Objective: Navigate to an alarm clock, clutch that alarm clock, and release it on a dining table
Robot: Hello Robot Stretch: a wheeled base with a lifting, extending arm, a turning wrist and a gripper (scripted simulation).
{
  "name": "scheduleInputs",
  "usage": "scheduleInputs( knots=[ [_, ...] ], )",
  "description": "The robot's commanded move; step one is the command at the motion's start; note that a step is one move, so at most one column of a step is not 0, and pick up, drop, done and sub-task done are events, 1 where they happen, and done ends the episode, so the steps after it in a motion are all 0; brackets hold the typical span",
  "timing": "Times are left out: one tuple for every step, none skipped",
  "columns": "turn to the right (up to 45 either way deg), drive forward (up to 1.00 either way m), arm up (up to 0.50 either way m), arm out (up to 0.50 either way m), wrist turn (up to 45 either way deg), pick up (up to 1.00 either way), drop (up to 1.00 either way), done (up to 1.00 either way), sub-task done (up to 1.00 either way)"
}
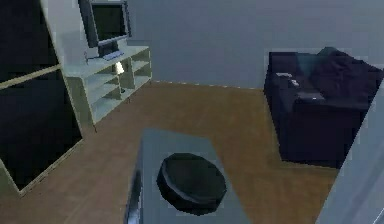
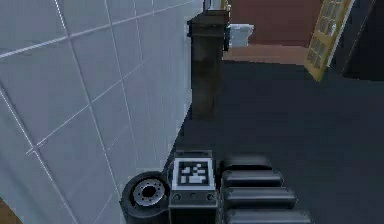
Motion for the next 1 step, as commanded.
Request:
scheduleInputs(
  knots=[
    [-45.0, 0.0, 0.0, 0.0, 0.0, 0.0, 0.0, 0.0, 0.0]
  ],
)
